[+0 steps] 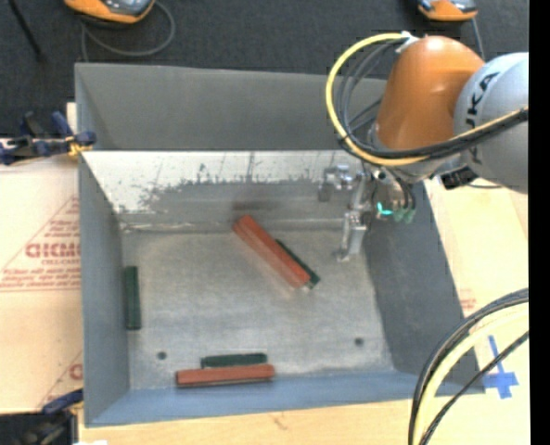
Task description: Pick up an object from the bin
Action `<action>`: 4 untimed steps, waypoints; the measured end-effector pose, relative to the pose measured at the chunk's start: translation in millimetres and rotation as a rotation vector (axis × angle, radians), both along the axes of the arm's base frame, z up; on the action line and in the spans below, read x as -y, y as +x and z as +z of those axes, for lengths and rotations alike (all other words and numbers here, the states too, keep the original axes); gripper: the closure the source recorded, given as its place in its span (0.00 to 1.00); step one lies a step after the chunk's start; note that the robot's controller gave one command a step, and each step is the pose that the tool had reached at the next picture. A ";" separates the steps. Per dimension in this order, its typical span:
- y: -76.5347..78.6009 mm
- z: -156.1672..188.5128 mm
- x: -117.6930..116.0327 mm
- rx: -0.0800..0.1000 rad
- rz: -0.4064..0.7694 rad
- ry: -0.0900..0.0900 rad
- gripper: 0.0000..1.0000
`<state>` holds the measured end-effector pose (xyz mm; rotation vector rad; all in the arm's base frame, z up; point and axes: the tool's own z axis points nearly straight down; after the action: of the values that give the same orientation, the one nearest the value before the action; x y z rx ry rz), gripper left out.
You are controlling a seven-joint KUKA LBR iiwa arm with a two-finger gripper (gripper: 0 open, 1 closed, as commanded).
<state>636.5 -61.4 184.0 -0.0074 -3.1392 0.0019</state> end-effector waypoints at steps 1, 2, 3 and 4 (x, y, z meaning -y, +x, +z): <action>-27.6 -117.9 -25.8 -0.001 -0.006 0.002 0.00; -24.7 -113.1 -24.3 0.007 -0.004 -0.001 1.00; -41.7 -112.6 30.3 0.007 0.047 -0.001 1.00; -47.7 14.7 29.0 0.011 0.603 -0.002 1.00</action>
Offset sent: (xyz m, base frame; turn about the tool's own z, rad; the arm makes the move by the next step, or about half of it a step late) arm -0.0259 0.0260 -0.1140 0.0077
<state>588.8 -90.4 198.7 0.9290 -3.0101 0.0066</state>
